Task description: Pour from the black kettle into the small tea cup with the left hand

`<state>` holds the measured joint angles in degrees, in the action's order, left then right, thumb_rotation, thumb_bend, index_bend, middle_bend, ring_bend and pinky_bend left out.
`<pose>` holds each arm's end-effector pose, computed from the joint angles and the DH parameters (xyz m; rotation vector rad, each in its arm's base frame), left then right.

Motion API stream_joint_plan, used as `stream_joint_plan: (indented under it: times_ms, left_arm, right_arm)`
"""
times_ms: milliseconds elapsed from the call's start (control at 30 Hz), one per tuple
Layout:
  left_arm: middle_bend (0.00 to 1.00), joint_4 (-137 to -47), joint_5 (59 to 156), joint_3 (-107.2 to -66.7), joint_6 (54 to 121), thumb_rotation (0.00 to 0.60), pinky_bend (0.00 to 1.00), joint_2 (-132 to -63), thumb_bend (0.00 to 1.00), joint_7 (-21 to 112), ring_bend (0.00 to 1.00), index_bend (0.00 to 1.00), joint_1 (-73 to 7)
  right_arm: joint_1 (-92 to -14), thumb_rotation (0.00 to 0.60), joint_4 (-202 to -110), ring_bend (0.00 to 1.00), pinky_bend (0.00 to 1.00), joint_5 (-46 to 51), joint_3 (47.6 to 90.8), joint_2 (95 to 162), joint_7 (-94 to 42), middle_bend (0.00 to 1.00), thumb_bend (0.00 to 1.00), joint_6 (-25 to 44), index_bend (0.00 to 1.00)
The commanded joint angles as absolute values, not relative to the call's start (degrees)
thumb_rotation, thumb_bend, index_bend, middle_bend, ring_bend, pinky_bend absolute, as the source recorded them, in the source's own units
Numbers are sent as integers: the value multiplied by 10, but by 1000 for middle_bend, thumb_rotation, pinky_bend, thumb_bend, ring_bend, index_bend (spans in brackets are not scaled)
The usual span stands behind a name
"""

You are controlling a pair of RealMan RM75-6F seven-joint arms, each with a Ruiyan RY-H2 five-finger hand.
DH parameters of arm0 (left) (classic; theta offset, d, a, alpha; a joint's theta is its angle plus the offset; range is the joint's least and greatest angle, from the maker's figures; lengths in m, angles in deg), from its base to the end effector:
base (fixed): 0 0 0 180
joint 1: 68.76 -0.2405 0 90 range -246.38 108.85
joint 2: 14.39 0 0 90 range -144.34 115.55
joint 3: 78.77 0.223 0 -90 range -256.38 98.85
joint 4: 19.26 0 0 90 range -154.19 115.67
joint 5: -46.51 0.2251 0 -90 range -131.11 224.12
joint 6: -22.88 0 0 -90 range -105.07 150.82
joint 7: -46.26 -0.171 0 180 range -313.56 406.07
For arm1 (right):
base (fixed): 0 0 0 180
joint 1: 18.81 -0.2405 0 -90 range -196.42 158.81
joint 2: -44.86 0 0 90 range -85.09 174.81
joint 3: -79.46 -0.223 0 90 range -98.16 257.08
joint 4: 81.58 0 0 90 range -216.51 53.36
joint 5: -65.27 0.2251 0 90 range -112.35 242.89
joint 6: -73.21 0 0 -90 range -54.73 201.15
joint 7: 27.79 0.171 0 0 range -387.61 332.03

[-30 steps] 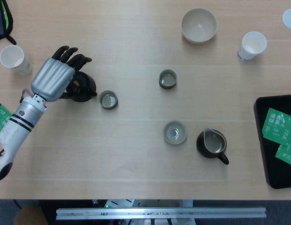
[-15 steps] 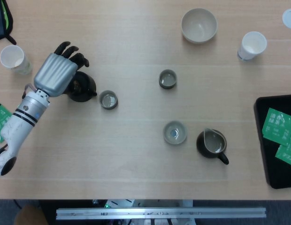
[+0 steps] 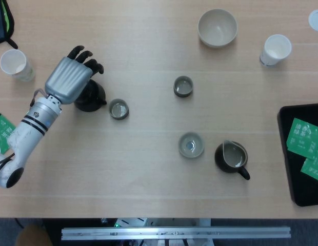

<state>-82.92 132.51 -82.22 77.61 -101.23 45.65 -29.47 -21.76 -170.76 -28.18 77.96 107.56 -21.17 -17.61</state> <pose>-0.2030 0.3679 -0.0154 -1.9880 -0.7054 -0.8136 -0.2825 -0.1912 0.1456 1.4271 -0.8473 1.0241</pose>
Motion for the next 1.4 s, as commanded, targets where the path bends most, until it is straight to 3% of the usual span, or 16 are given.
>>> stream_joint_plan:
  times_ms: [33,767,1400]
  left_arm:
    - [383,-835,1319,-822,773,600,113,-1011,217,448,215,378,-292]
    - [487,-911,1250,-835,722,600,113,-973,217,340,305,461,-273]
    - [500,-962,1193,-843,693,600,113,-957,218,259,308,479,-248]
  right_arm:
    - [-218,600,-1706,221,238,-281,779,1076,-209,325,141,-174,334]
    - [-218,600,-1695,221,238,-283,779,1078,-195,325,142,-176,334]
    - [-211,600,-1679,221,238,-276,779,1082,-179,325,141,-182,334]
